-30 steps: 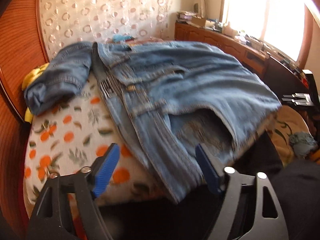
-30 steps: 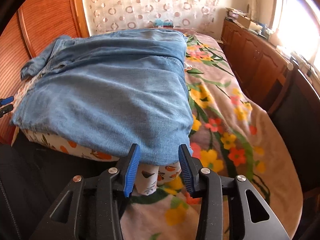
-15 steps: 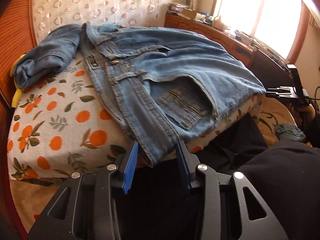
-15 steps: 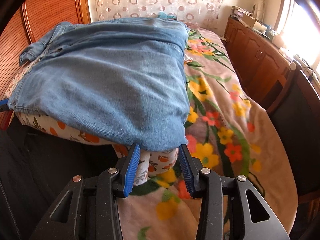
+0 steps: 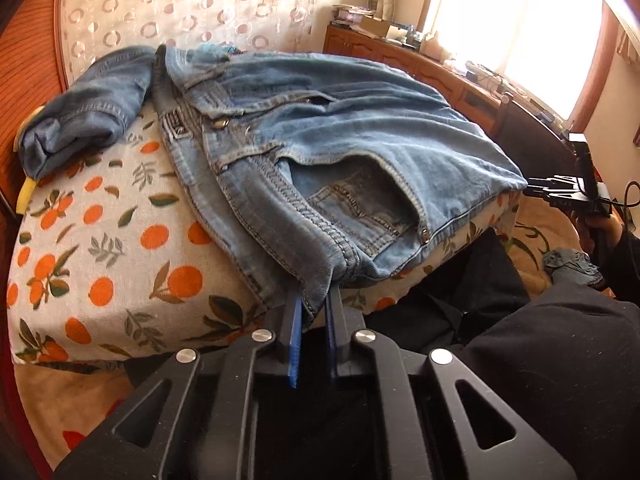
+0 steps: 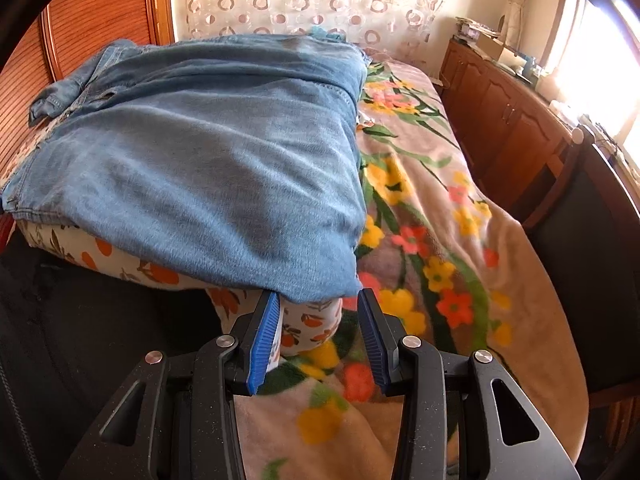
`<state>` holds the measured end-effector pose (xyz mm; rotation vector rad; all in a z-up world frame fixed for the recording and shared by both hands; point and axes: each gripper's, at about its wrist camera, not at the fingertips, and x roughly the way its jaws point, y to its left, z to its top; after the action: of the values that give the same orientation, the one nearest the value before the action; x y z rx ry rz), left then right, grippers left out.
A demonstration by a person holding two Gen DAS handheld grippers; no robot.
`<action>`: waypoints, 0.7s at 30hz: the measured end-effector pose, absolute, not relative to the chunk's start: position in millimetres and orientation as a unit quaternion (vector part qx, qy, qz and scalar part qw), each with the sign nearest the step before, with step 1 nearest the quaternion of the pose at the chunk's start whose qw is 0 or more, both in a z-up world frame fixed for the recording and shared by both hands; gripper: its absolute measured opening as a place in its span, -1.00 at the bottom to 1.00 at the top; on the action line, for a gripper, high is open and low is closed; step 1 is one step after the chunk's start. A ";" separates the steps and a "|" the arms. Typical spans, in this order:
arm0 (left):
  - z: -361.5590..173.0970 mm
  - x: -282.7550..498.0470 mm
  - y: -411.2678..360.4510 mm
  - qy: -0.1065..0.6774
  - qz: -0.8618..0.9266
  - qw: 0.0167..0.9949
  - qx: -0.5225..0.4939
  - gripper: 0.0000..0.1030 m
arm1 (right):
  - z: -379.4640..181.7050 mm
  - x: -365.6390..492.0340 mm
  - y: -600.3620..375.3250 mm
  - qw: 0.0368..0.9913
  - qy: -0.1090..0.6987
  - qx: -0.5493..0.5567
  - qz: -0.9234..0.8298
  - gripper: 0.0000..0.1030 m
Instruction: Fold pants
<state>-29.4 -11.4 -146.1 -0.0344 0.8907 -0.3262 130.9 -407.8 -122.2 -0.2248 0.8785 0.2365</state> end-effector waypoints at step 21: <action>-56.1 -44.9 -5.1 0.352 -0.161 0.922 -0.015 -0.88 | -41.3 108.7 -426.9 0.937 0.308 -0.102 0.129 -0.96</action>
<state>-44.9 -5.1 -56.1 -0.0303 0.7238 -0.3306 108.6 -426.9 -41.3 -0.2086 0.6302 0.2646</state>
